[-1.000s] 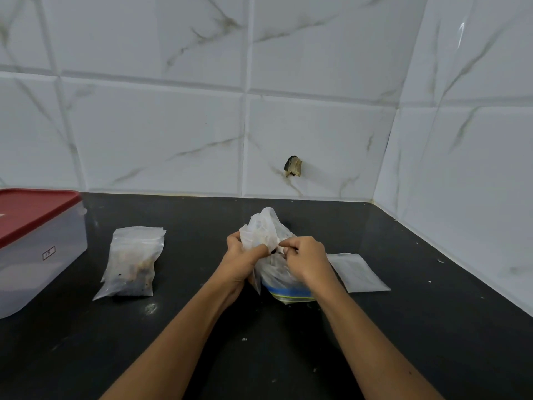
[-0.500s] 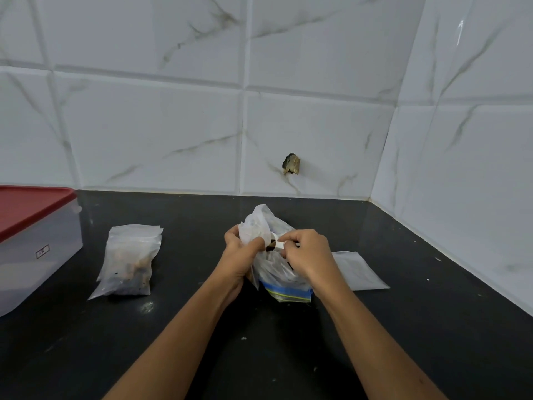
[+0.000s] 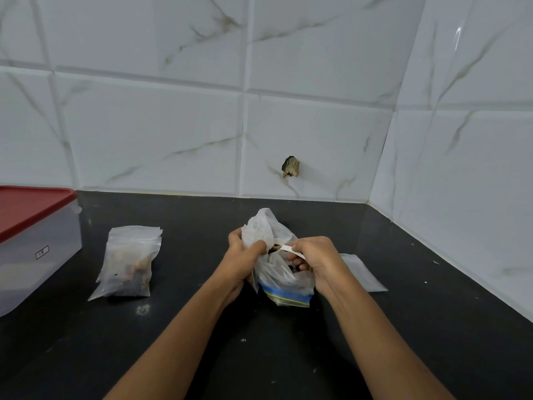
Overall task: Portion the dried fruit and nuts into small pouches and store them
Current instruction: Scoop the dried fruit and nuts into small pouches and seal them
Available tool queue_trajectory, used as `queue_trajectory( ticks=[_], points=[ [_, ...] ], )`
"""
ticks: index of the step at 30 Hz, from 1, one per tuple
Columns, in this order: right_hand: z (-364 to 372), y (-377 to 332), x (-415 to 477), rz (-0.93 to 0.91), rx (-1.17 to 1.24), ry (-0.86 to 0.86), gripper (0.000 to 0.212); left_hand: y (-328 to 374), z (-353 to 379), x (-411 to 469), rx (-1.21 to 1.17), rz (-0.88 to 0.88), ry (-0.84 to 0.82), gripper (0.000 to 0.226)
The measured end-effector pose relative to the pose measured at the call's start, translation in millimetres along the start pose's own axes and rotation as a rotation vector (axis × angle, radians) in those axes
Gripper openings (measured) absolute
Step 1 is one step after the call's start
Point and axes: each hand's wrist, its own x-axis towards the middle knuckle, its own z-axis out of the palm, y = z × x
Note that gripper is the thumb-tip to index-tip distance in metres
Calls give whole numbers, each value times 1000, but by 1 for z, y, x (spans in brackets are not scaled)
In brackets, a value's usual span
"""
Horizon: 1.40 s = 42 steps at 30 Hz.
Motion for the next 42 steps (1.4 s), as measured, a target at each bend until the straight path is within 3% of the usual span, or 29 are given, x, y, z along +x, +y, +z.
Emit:
queue_trajectory(
  ticks=[12, 16, 20, 24, 28, 36, 42],
  points=[
    [-13, -2, 4, 116, 176, 41, 32, 5, -8, 5, 309, 61, 102, 62],
    [-8, -3, -2, -77, -184, 34, 27, 6, -5, 0, 475, 174, 117, 51],
    [2, 1, -6, -239, -364, 39, 28, 3, -2, -1, 296, 67, 73, 45],
    [-2, 2, 3, -35, -127, 19, 26, 4, -3, -1, 52, -1, 56, 45],
    [-11, 1, 8, 122, 177, -6, 29, 5, -5, 1, 148, 32, 153, 51],
    [-19, -6, 2, 70, 182, 47, 32, 17, -14, 0, 378, 204, 198, 77],
    [-20, -11, -10, 47, 165, -13, 31, 19, -13, -4, 493, 344, 57, 81]
  ],
)
